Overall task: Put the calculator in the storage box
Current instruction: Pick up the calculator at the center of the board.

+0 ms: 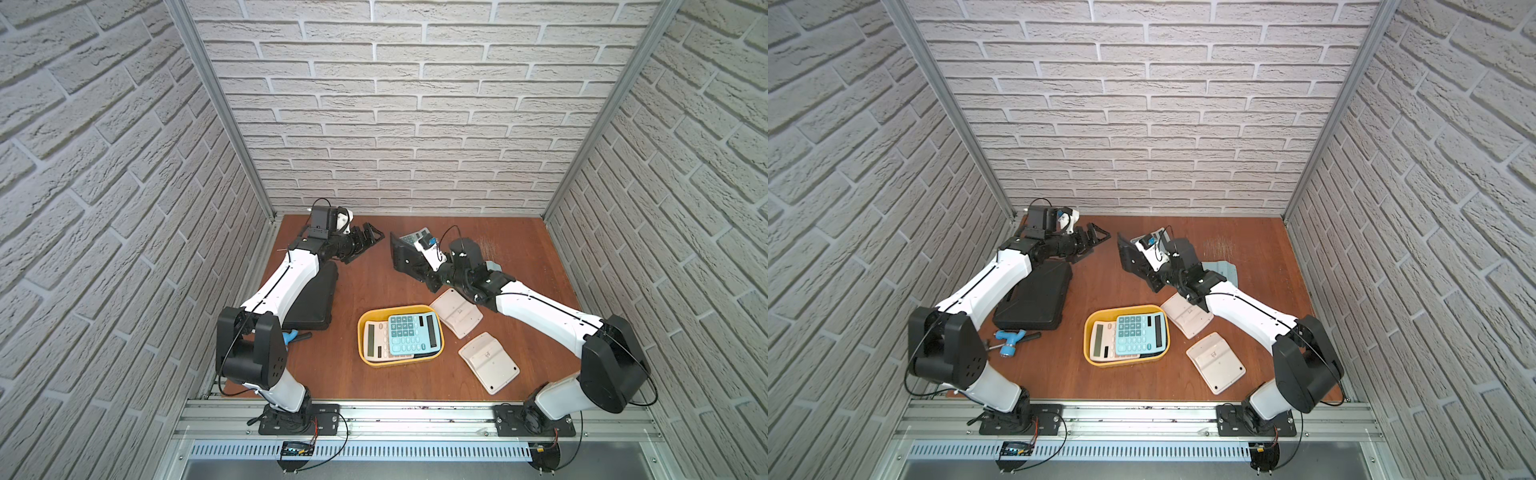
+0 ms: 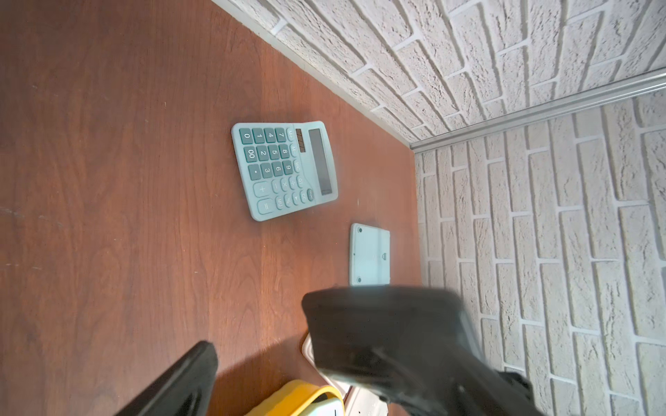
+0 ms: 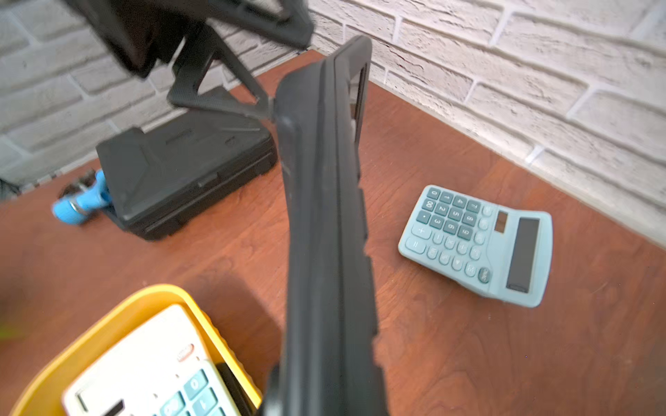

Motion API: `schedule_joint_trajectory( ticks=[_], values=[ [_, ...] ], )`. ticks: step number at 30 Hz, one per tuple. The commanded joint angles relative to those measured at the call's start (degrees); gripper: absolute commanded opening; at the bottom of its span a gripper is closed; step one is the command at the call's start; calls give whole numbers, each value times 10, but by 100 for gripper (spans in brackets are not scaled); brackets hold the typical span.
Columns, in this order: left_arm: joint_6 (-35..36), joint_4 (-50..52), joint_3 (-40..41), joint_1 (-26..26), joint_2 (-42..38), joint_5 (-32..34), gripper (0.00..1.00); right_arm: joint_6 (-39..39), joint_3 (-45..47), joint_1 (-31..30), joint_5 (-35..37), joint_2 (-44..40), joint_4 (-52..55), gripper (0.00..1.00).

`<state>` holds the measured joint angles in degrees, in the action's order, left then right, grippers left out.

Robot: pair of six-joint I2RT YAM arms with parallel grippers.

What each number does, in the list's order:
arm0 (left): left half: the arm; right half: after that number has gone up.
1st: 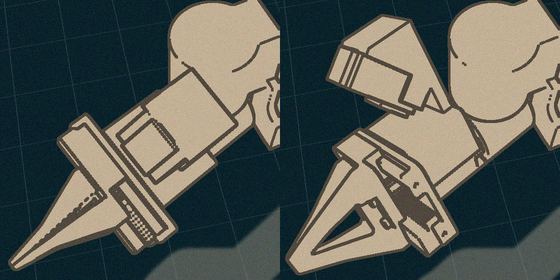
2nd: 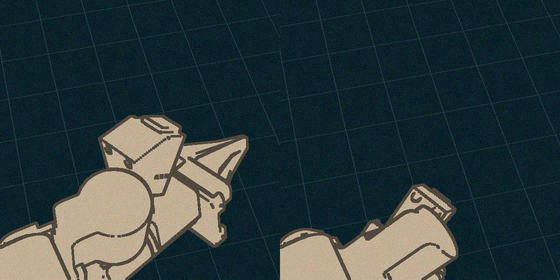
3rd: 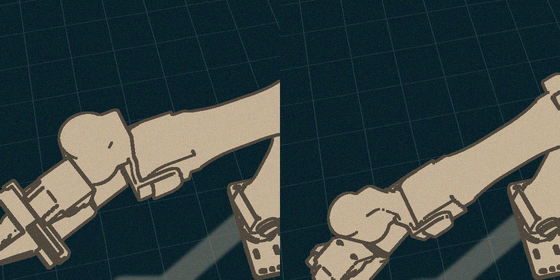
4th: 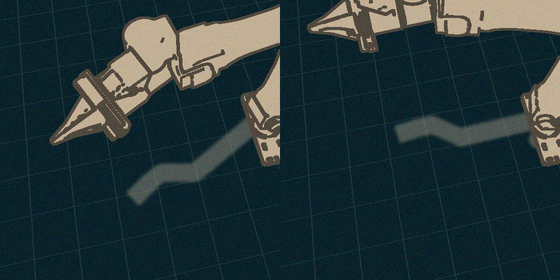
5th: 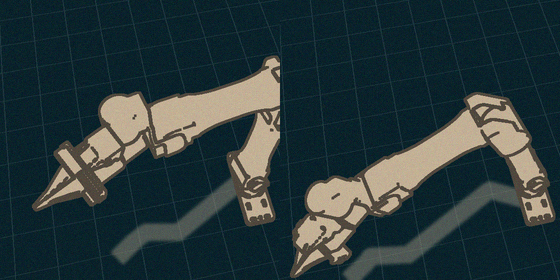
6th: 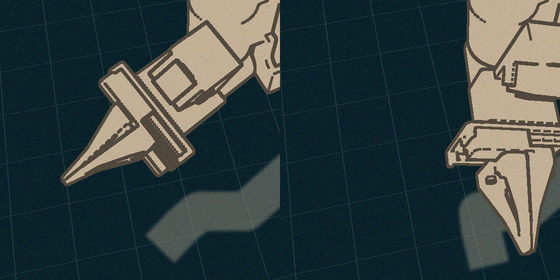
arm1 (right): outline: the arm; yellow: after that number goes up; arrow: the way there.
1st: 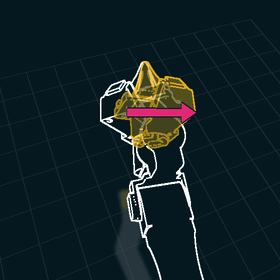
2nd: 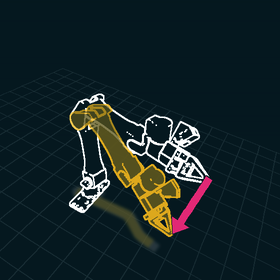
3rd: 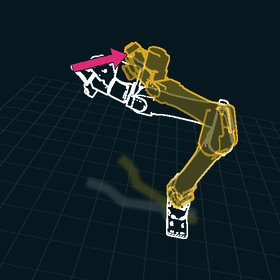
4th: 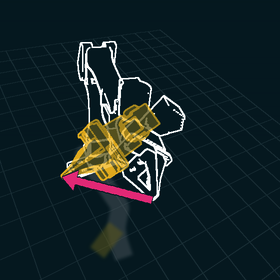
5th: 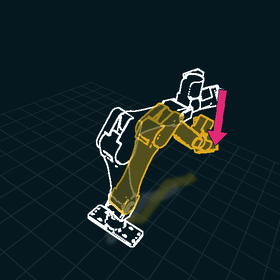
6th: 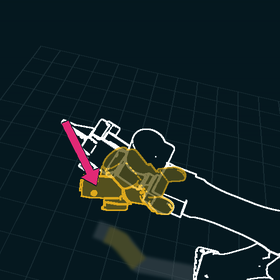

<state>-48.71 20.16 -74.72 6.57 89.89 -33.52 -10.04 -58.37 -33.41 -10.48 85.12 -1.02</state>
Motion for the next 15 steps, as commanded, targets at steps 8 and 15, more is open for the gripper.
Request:
schedule_joint_trajectory(
  ticks=[8, 15],
  values=[
    [-23, 28, 7, -14, -27, -59, 98, -378, 83, -69, 134, -53, -110, 3],
    [41, 97, -20, -3, 0, -75, 93, -510, 143, -109, 204, -55, -230, 3]
  ],
)
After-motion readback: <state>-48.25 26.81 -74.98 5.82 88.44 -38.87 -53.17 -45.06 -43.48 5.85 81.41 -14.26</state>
